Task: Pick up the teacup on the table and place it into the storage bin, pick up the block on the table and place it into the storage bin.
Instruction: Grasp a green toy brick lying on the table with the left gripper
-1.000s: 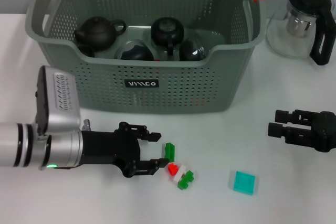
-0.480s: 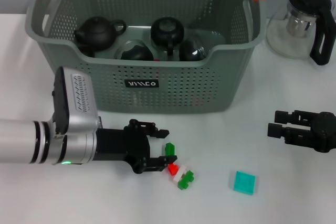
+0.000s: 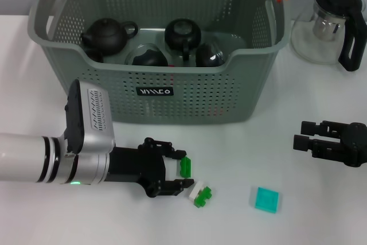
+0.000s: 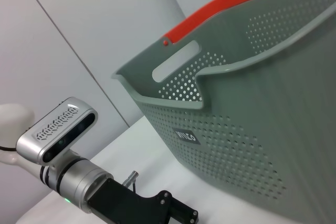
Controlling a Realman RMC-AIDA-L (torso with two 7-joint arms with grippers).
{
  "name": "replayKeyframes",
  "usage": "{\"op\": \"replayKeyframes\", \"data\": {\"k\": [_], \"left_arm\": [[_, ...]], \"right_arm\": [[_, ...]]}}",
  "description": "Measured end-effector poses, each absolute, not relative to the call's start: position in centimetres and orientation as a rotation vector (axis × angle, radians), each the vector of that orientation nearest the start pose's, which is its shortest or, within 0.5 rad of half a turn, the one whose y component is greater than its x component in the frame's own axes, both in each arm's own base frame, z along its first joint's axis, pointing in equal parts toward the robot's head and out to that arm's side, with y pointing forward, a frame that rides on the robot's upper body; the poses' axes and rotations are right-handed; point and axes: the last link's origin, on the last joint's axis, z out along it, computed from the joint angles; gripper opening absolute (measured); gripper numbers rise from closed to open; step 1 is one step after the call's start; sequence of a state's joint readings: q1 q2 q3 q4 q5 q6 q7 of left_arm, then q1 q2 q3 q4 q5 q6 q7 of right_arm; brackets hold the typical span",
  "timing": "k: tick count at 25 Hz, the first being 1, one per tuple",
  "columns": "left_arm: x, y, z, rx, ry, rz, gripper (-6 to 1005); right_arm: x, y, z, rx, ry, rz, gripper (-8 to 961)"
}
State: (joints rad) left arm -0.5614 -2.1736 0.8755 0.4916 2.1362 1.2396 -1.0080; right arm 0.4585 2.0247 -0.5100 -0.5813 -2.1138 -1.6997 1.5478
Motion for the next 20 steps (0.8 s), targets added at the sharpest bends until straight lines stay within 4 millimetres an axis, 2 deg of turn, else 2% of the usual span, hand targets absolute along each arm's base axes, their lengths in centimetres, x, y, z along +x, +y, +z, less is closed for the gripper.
{"op": "replayKeyframes", "data": {"k": [20], "left_arm": [[-26.83,31.28,-9.60,-2.904,-0.141,-0.283,610]], "right_arm": [[30.14,29.32,2.09,-2.653,1.054,0.801,684]]}}
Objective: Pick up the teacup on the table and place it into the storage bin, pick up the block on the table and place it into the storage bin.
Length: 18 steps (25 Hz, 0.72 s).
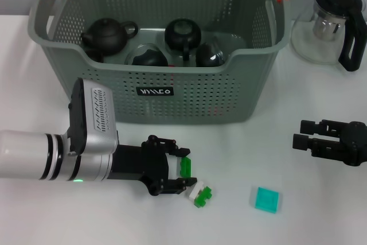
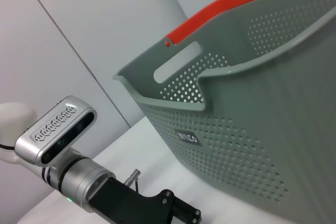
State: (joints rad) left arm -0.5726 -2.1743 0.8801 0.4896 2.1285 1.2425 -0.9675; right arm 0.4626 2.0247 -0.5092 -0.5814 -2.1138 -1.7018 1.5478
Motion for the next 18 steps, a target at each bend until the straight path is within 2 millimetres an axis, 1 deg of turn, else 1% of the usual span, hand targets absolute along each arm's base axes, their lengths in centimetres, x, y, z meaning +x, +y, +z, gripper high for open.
{"op": "replayKeyframes", "data": {"k": [6,11,18], "left_arm": [[-26.75,31.36,-9.57,-2.901,-0.138,-0.286,570],[-26.57,31.70,-9.43,-2.905,-0.195,-0.268,531],[-26.35,31.89,-9.04,-2.908,-0.226,-0.259,435]], "right_arm": [[30.11,29.38,2.12,-2.654,1.051,0.800,686],[30.05,29.48,2.17,-2.655,1.047,0.799,684],[30.01,29.56,2.24,-2.656,1.042,0.798,685]]}}
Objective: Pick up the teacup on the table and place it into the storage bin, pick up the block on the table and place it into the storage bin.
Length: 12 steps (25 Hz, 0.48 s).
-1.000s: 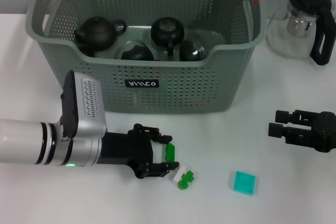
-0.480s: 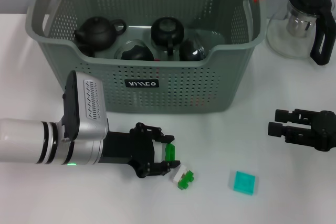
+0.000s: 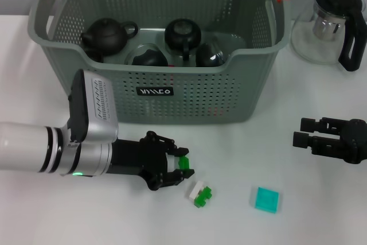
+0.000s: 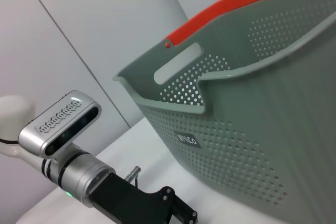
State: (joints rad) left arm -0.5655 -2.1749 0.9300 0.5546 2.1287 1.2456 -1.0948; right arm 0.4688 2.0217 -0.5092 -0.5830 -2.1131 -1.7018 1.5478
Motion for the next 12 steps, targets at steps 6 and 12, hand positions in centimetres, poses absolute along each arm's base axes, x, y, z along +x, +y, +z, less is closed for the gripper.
{"op": "replayKeyframes", "data": {"k": [6,12], "left_arm": [[-26.1,31.6,-7.3,-2.908,-0.297,-0.339,411],[-25.8,29.9,-4.5,-2.923,-0.367,-0.551,415]], "right_arm": [[30.0,29.5,2.2,-2.657,1.042,0.799,686],[30.0,29.5,2.2,-2.658,1.045,0.801,685]]}}
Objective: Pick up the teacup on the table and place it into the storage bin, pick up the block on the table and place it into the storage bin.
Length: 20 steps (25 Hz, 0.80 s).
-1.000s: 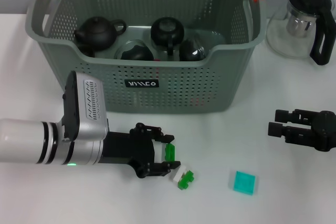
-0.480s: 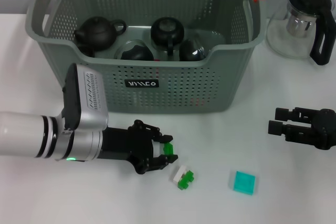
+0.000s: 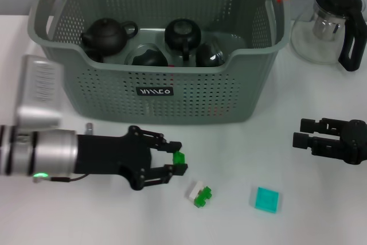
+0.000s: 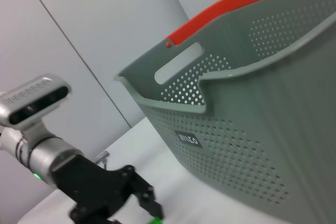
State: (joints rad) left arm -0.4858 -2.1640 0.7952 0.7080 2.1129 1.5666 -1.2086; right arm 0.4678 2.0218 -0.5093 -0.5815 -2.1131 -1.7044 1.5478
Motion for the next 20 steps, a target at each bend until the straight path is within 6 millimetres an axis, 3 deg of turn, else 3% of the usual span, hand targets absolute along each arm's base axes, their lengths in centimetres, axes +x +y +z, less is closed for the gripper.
{"op": "replayKeyframes", "data": {"k": [9,20], "left_arm": [[-25.9,27.6,-1.1,-2.859,-0.436,-0.875,421],[-24.6,26.6,1.9,-2.769,-0.368,-1.180,429]], "right_arm": [[29.8,29.6,2.2,-2.665,1.042,0.800,685],[29.7,29.7,2.1,-2.669,1.037,0.799,685]]}}
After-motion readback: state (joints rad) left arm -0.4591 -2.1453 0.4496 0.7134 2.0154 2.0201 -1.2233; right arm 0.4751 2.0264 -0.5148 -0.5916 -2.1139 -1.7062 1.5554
